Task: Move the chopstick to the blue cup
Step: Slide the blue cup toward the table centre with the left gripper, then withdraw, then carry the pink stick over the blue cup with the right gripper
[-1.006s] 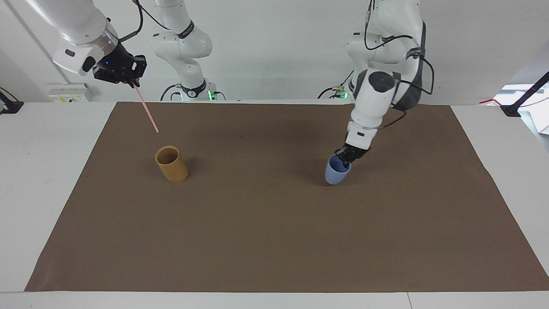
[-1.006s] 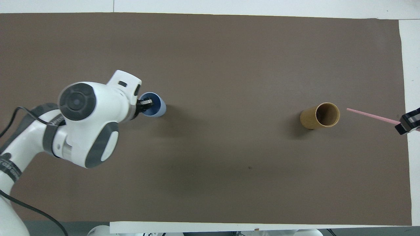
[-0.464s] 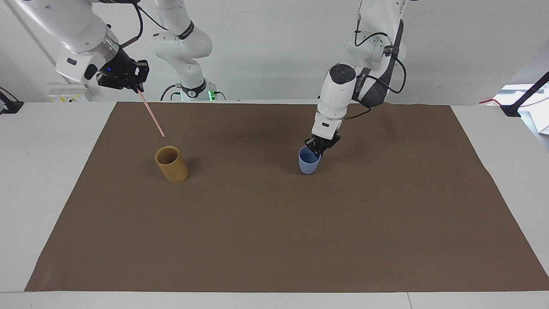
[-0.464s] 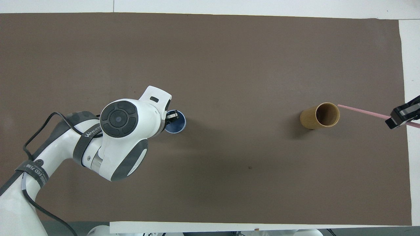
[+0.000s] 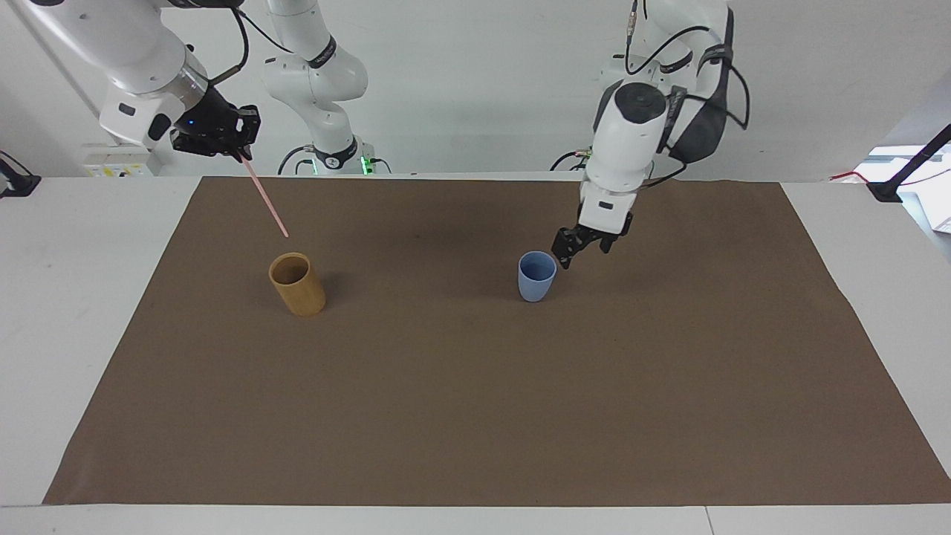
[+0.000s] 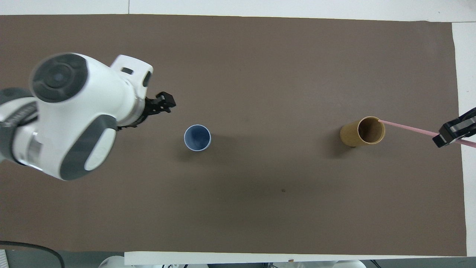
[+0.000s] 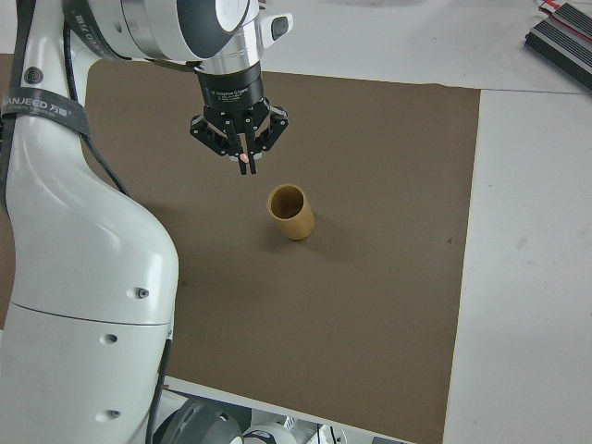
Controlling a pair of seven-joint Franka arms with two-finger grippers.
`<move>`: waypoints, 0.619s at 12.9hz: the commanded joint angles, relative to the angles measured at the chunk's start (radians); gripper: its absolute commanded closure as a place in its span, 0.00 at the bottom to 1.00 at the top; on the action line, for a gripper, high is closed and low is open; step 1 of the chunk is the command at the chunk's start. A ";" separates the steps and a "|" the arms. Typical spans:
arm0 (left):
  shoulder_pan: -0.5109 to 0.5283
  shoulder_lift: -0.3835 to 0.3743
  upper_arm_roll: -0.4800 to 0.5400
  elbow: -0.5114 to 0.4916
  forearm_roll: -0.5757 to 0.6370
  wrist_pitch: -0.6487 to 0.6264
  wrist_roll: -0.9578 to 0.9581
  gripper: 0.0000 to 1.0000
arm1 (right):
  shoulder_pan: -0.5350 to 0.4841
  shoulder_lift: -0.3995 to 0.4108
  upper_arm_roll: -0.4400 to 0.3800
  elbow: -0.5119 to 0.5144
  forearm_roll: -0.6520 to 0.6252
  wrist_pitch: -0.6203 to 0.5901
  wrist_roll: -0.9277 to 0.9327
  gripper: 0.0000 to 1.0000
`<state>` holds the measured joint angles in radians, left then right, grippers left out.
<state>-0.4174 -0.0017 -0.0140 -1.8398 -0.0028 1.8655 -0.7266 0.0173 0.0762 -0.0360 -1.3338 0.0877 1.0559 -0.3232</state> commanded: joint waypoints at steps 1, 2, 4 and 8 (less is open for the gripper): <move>0.238 -0.072 -0.003 0.030 -0.006 -0.107 0.363 0.01 | -0.011 -0.012 0.005 -0.013 0.104 0.012 0.054 1.00; 0.346 -0.076 -0.004 0.063 -0.005 -0.146 0.547 0.00 | 0.001 -0.015 0.005 -0.025 0.195 0.050 0.144 1.00; 0.437 -0.061 -0.004 0.123 -0.006 -0.193 0.700 0.01 | 0.095 -0.038 0.022 -0.100 0.298 0.201 0.356 1.00; 0.427 -0.063 -0.010 0.126 -0.006 -0.210 0.694 0.00 | 0.284 -0.038 0.025 -0.289 0.478 0.502 0.605 1.00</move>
<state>0.0258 -0.0767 -0.0209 -1.7411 -0.0065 1.6875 -0.0270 0.2607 0.0692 -0.0063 -1.5111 0.5108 1.4541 0.2165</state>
